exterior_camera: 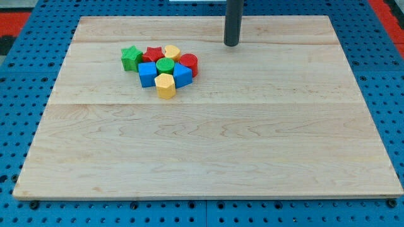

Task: Separate group of blocks

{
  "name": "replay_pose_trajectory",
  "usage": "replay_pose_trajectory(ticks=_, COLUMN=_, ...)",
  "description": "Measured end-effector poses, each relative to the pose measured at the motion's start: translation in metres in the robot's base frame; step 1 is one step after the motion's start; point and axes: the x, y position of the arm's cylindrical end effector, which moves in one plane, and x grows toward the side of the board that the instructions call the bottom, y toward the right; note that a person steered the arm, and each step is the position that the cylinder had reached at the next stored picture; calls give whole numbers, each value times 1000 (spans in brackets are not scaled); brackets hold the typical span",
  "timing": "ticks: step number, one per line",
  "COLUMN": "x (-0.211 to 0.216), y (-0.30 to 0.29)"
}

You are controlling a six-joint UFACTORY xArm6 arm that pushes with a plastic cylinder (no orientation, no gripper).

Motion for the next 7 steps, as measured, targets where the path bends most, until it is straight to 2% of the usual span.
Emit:
replay_pose_trajectory(ticks=4, x=-11, y=-24)
replay_pose_trajectory(ticks=5, x=-26, y=-64)
replay_pose_trajectory(ticks=6, x=-11, y=-191)
replay_pose_trajectory(ticks=7, x=56, y=-233)
